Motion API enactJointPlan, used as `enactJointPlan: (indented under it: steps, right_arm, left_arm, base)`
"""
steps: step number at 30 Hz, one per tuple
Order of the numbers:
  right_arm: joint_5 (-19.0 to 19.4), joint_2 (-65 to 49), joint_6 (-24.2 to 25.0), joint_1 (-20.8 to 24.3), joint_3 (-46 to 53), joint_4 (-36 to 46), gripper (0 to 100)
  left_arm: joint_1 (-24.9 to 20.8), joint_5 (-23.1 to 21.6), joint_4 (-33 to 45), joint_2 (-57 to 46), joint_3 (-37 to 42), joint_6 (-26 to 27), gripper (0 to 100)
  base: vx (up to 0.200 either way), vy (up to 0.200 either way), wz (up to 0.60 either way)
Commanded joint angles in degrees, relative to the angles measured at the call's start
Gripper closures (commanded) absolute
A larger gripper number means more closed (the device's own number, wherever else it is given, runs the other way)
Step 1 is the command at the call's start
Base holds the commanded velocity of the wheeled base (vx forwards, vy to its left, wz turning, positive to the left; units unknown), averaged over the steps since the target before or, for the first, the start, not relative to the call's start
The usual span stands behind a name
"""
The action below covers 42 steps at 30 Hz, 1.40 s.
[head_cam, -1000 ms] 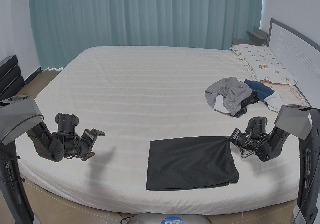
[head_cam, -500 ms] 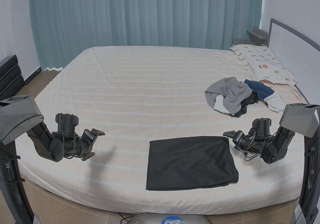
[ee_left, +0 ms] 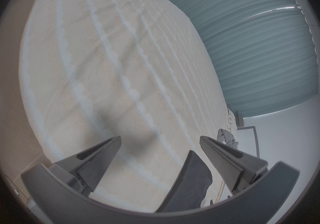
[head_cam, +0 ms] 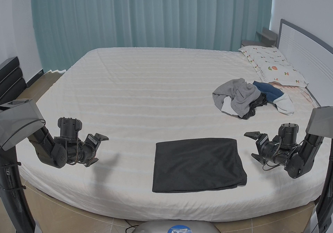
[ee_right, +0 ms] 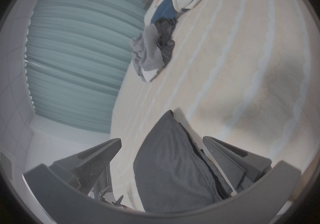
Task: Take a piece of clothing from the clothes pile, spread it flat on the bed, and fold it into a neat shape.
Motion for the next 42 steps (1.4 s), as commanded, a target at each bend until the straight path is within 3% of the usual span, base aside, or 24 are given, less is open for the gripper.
enactJointPlan:
  steps: [1,19,29,42]
  right_arm:
    - [0.4,3.6,1.1,-0.5,3.9,-4.4,0]
    - [1.4,3.7,3.3,-0.6,4.5,-5.9,0]
    - [1.4,5.1,3.3,-0.6,5.7,-9.6,0]
    - [1.4,6.0,3.0,-0.4,7.4,-13.3,0]
  left_arm:
    - [0.0,0.0,0.0,0.0,-0.5,-0.1,0]
    - [-4.8,-0.1,0.1,0.0,-1.7,-0.5,0]
    - [-5.0,0.0,0.5,0.0,-1.6,-1.5,0]
    - [-5.9,-0.1,0.0,0.5,-2.5,-0.3,0]
  base:
    - [0.0,0.0,0.0]
    - [0.0,-0.189,0.0]
    - [0.0,-0.2,0.0]
    - [0.0,0.0,0.0]
